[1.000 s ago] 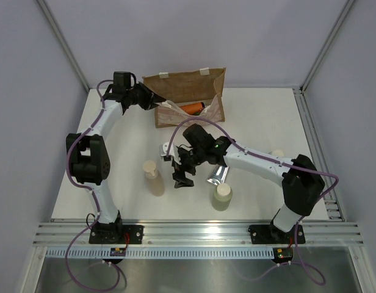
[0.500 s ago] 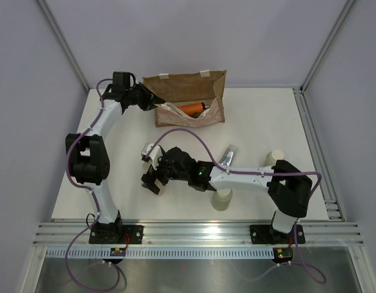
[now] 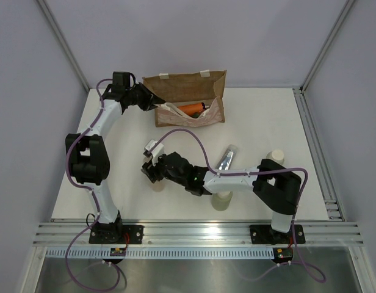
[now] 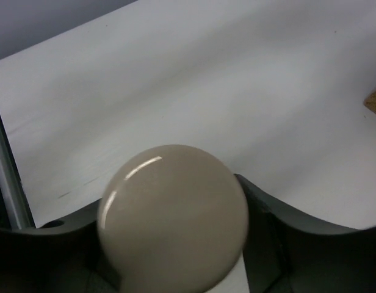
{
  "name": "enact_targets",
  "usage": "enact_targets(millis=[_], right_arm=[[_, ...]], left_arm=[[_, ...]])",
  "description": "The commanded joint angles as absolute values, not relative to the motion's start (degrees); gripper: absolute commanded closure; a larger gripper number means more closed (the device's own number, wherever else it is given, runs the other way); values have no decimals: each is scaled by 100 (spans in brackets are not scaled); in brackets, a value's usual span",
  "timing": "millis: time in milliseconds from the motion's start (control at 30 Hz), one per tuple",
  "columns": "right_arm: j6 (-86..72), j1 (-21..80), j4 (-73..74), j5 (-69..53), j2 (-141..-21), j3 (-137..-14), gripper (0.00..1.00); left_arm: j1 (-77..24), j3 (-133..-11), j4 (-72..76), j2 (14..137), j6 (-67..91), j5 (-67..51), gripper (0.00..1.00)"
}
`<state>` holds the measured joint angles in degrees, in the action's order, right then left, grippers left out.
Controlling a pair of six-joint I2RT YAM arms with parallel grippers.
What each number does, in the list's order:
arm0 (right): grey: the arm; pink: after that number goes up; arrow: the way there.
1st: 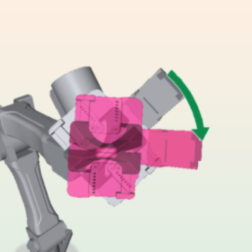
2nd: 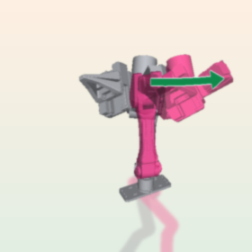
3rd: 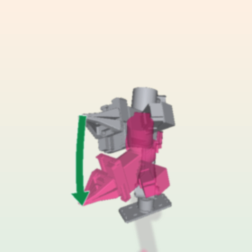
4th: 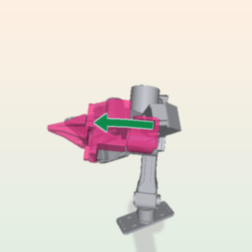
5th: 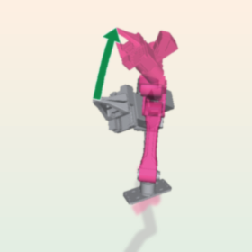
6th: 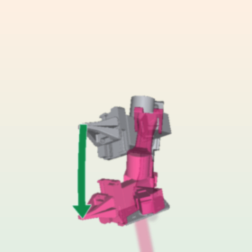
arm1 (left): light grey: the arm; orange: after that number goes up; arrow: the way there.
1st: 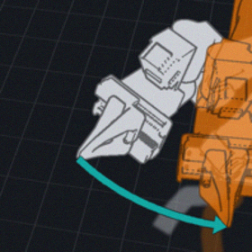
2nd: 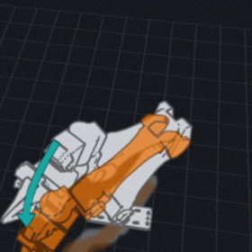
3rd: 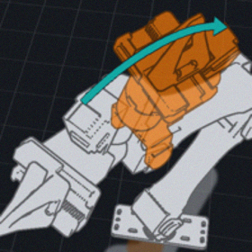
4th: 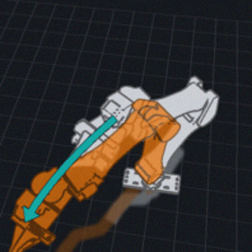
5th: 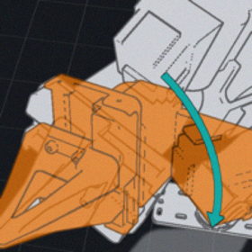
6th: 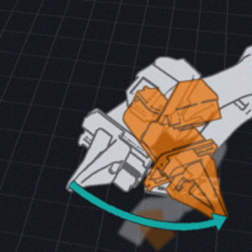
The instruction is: Place the personal care products into the canvas bag
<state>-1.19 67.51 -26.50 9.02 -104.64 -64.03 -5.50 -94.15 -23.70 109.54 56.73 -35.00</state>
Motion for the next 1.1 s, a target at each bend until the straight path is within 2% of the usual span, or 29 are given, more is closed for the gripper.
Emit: enact_targets(millis=[0,33,67,133,167,200,233,333,467,567,700,867,1067], right_arm=[[219,6759,-3050,924,-10398,-6206,45],[246,6759,-3076,888,-10354,-6153,51],[342,6759,-3137,835,-10310,-6109,66],[439,6750,-3138,765,-10143,-6029,80],[587,6750,-3042,747,-10099,-6038,91],[667,6741,-2954,747,-9986,-6108,97],[729,6724,-2875,756,-9941,-6169,100],[486,6408,-2156,432,-9809,-6617,100],[-237,5591,-270,-1017,-9914,-7906,100],[165,5283,560,-2184,-9836,-8444,100],[334,4932,1291,-2987,-9747,-9078,100],[351,4527,2047,-3375,-9712,-10297,100],[316,3667,2514,-3235,-9913,-11879,100]], left_arm=[[-510,-9694,-2215,10556,5607,-3858,100],[-510,-9703,-2206,10564,5599,-3867,100],[-501,-9703,-2215,10564,5599,-3867,100],[-492,-9686,-2206,10564,5599,-3876,100],[-483,-9677,-2206,10556,5581,-3876,100],[-475,-9668,-2223,10547,5572,-3876,100],[-466,-9659,-2224,10547,5572,-3885,100],[-431,-9677,-2215,10556,5564,-3894,100],[-413,-9755,-2258,10599,5564,-3885,100],[-404,-9809,-2311,10652,5520,-3867,100],[-404,-9809,-2312,10687,5520,-3867,100],[-404,-9870,-2303,10749,5537,-3850,100],[-387,-9914,-2320,10767,5502,-3893,100]])
